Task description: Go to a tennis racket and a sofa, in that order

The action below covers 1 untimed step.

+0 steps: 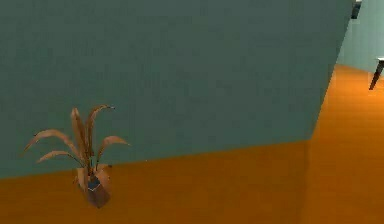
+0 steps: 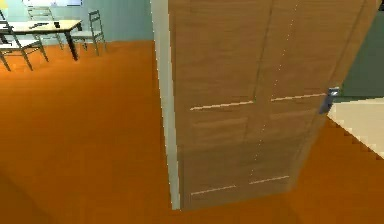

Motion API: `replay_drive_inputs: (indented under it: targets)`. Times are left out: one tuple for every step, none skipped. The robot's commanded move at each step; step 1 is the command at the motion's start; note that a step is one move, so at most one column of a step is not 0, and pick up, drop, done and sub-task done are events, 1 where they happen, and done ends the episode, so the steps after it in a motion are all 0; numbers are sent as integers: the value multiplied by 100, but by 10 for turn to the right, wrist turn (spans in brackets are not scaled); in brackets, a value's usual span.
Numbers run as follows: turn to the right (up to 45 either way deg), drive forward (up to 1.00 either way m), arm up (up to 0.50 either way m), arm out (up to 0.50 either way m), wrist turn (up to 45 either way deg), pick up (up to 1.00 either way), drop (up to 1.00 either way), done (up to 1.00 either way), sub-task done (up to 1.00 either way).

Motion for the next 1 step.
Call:
replay_drive_inputs:
  targets:
    - [360, 0, 0, 0, 0, 0, 0, 0, 0]
